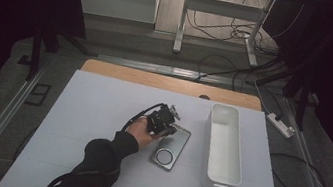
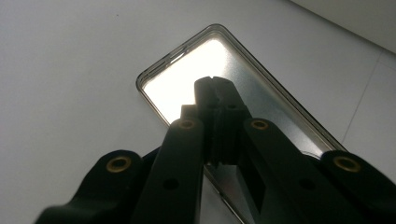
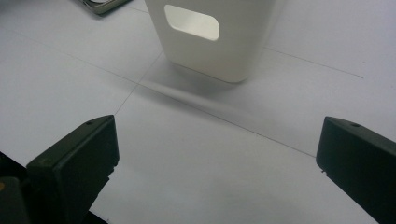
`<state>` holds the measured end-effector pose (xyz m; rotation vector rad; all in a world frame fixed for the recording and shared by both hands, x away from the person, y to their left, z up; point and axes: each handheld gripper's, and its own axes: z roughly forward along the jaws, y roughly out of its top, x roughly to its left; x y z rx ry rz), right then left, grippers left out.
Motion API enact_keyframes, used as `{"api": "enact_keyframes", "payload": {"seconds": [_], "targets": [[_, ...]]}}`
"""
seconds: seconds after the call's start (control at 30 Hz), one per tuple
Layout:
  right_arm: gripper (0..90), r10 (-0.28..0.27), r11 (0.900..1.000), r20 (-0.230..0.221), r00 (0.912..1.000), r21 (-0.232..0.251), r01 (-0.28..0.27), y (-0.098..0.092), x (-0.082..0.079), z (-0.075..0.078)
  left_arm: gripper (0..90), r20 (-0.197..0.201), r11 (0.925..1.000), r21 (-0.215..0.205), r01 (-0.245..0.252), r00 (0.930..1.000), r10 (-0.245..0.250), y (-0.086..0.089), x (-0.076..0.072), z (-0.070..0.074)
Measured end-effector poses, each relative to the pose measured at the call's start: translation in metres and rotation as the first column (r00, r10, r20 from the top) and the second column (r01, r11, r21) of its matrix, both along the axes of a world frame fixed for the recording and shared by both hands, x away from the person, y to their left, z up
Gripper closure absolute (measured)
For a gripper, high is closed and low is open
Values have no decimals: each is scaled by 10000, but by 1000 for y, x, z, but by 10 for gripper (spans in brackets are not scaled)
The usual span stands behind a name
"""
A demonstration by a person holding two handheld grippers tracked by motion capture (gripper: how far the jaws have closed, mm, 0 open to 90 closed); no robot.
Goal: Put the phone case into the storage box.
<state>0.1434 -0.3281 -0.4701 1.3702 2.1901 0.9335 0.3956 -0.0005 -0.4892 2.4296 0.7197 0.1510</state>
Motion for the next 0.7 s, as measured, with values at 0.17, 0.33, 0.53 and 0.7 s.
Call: {"api": "enact_keyframes", "payload": {"seconds": [0.17,0.33,0.53,0.7], "targets": [[0,10,10000,-12,10000,-4,-10,0,0,0,893,-35,9996,268,-1,10000,2,-3,2,-4],[0,21,10000,-15,10000,-44,-21,0,0,0,893,-97,9992,411,24,10000,-20,-4,4,-9],[0,58,10000,-45,10000,-49,-58,1,0,0,893,-277,9978,654,138,9995,-120,-6,5,-16],[0,59,10000,-50,10000,-46,-60,1,0,-1,893,-380,9976,678,149,9992,-123,-5,6,-22]]}}
